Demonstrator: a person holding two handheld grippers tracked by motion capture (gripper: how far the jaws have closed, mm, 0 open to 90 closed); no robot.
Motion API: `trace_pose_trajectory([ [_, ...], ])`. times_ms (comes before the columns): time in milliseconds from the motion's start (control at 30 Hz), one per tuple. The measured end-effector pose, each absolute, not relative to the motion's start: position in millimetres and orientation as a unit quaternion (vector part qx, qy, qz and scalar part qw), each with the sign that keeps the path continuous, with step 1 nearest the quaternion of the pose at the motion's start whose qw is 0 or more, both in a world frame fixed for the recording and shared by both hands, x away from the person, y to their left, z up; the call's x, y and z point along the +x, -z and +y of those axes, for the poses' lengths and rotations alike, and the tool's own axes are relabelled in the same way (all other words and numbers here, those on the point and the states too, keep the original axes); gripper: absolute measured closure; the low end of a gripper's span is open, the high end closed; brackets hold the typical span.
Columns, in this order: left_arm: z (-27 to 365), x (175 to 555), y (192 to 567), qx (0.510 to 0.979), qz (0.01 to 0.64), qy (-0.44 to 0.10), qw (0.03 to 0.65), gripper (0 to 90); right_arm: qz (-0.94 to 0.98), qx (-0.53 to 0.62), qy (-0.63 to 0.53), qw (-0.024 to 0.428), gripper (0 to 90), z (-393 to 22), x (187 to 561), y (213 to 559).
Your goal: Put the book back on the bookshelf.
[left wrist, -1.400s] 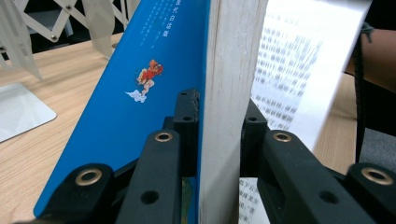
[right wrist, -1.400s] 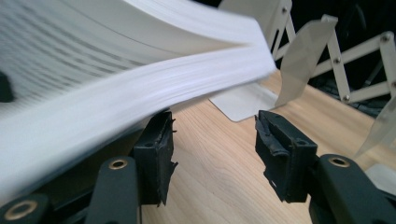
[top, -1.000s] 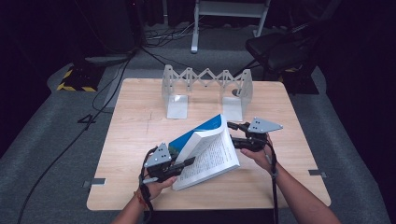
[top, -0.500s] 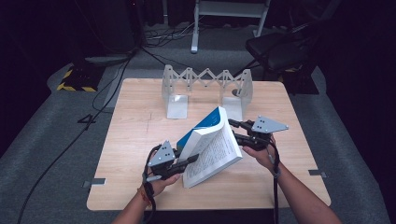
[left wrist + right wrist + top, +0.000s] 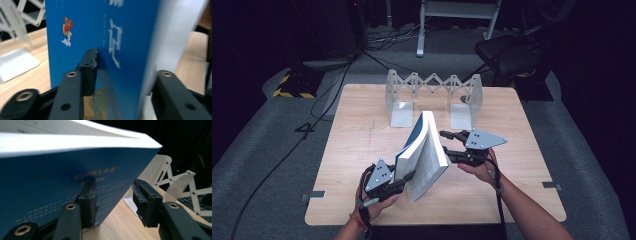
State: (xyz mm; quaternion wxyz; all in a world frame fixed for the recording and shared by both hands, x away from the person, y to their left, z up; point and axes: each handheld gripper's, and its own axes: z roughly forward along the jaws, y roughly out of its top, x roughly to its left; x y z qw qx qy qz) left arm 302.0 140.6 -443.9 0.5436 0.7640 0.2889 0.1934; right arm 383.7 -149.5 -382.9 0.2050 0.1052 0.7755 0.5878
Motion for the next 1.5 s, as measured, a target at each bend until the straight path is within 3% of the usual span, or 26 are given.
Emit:
trace_pose_trajectory([
  [100, 142, 307, 449, 0.754, 0.313, -0.188, 0.547, 51.9, 0.787, 0.097, -0.575, 0.201, 50.7, -140, 383, 384],
  [400, 145, 305, 446, 0.77, 0.298, -0.174, 0.537, 59.3, 0.793, 0.12, -0.567, 0.187, 49.3, -137, 390, 390],
  [467, 144, 302, 444, 0.774, 0.293, -0.172, 0.535, 54.9, 0.792, 0.121, -0.568, 0.188, 49.0, -138, 389, 390],
  [600, 138, 295, 443, 0.78, 0.297, -0.179, 0.522, 37.8, 0.795, 0.116, -0.566, 0.184, 46.6, -136, 385, 389],
  [833, 133, 292, 444, 0.782, 0.301, -0.188, 0.512, 32.9, 0.8, 0.105, -0.564, 0.175, 45.7, -130, 377, 391],
  [1133, 135, 290, 442, 0.781, 0.325, -0.213, 0.489, 62.6, 0.803, 0.102, -0.561, 0.174, 45.5, -125, 375, 393],
  [1233, 138, 296, 443, 0.778, 0.325, -0.199, 0.499, 62.9, 0.802, 0.102, -0.562, 0.172, 45.4, -123, 376, 392],
  [1367, 137, 297, 445, 0.777, 0.326, -0.195, 0.502, 55.8, 0.803, 0.101, -0.562, 0.171, 44.8, -122, 376, 392],
  [1500, 138, 299, 445, 0.779, 0.321, -0.192, 0.503, 57.5, 0.802, 0.105, -0.561, 0.174, 44.9, -123, 376, 391],
])
